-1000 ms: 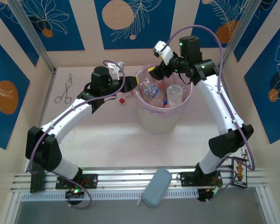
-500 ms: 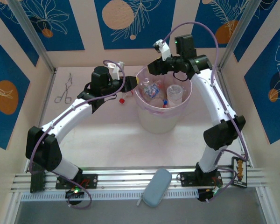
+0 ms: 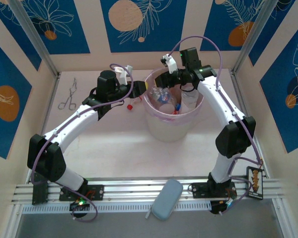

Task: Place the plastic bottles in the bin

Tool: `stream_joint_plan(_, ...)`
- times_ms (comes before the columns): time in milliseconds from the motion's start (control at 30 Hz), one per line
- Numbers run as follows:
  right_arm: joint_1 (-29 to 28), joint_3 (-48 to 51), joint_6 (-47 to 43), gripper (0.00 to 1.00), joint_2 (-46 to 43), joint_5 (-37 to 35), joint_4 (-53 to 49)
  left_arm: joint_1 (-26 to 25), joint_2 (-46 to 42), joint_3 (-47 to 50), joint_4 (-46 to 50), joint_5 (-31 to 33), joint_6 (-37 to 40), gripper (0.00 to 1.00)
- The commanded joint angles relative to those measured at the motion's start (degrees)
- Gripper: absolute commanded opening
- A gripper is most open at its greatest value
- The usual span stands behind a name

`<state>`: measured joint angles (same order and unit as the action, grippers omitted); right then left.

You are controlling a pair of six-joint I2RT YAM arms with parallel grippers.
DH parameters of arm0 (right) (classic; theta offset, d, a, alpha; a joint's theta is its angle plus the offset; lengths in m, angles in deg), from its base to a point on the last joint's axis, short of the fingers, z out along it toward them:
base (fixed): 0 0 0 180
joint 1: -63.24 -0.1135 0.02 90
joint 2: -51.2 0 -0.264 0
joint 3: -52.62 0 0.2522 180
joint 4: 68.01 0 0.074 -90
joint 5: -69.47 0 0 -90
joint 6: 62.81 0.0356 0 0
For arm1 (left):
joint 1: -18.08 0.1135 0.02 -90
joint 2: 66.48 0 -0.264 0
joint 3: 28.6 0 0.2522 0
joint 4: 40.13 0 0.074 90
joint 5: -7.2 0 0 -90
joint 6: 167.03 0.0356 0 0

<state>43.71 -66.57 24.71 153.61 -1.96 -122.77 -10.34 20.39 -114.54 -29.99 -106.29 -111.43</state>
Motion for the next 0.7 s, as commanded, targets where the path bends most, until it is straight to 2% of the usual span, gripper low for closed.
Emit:
stream_joint_plan(0,0.56,-3.65,1.42,0.49,-4.17,0.05,-0.40,-0.47,-0.03,-2.23,1.50,0.67,1.21,0.60)
stream_joint_plan(200,1.42,-6.79,4.84,0.58,-8.66,-7.45,-0.44,0.44,-2.28,-4.69,2.47,1.24,3.47,0.82)
stream_joint_plan(267,2.08,-5.60,6.13,0.59,-10.72,-10.34,-0.53,1.66,-3.83,-4.90,2.92,1.40,4.05,0.86)
stream_joint_plan(467,3.95,-0.64,9.82,0.60,-18.18,-10.24,-2.49,7.33,-7.79,-2.76,9.21,6.00,7.72,0.88)
stream_joint_plan(667,-0.54,5.79,11.62,0.60,-24.96,-10.85,-2.33,8.69,-1.48,1.34,9.16,8.14,7.77,0.88)
